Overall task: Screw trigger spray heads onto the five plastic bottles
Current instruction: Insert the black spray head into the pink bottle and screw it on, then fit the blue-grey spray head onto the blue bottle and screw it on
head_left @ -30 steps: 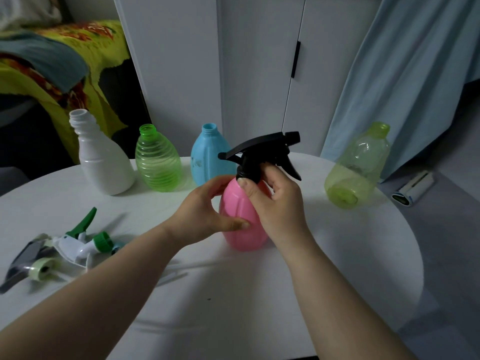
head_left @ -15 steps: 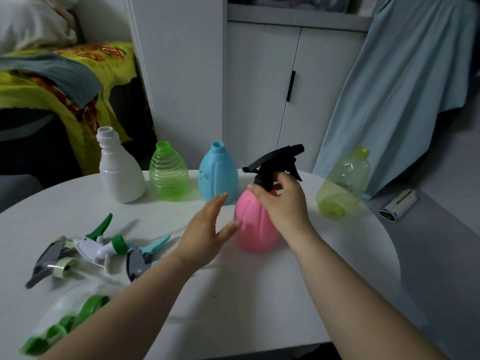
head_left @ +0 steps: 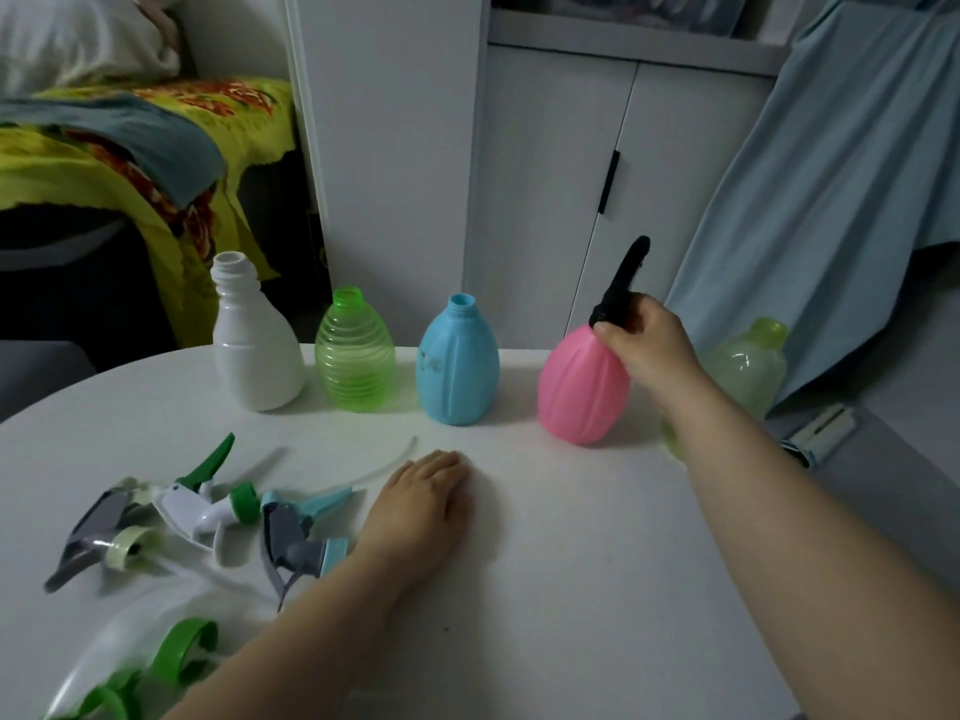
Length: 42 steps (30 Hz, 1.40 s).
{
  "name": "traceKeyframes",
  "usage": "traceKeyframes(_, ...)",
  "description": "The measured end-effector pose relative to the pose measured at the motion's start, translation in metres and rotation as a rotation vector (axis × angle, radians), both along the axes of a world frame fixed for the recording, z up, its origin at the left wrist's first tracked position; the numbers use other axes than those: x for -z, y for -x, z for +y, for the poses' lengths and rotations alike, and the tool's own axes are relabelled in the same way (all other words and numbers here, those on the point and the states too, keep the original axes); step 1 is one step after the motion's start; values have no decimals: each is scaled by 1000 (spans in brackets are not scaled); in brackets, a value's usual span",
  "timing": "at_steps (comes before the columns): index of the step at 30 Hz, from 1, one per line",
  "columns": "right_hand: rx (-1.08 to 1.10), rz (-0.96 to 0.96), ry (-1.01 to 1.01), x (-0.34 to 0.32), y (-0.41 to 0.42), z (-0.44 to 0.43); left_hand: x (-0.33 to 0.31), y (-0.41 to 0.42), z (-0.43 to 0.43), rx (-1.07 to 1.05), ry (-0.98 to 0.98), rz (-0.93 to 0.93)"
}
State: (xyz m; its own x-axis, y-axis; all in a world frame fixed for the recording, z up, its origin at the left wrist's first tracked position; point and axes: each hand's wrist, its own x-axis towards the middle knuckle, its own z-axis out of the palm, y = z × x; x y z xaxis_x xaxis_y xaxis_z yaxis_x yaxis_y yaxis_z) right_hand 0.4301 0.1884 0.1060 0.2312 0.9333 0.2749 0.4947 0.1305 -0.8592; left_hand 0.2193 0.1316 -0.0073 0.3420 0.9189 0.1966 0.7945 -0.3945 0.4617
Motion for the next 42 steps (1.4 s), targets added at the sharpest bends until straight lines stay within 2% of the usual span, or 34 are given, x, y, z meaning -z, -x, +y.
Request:
traceKeyframes(9, -48, 54, 54, 12, -8, 6, -2, 1, 1, 13, 6, -30)
traceKeyframes(12, -18, 23, 70, 14, -7, 7, -8, 4, 2, 32, 25, -93)
traceKeyframes(20, 23, 101, 51, 16, -10, 2, -28, 22, -8, 5, 58, -110)
traceKeyframes(24, 115, 20, 14, 11, -13, -15, -46, 49, -30, 14, -19, -162)
traceKeyframes(28, 119, -48, -56, 9, -2, -42, -59, 96, -65, -83, -75, -250)
traceKeyframes(35, -96, -205, 21, 18, 70, -63, -43, 178, -106, -487, -130, -287)
traceKeyframes(39, -352, -392, 120, 30, 123, -72, -24, 202, -105, -672, -121, -373)
traceKeyframes(42, -562, -575, 233, 43, 159, -80, -17, 200, -97, -710, -32, -456)
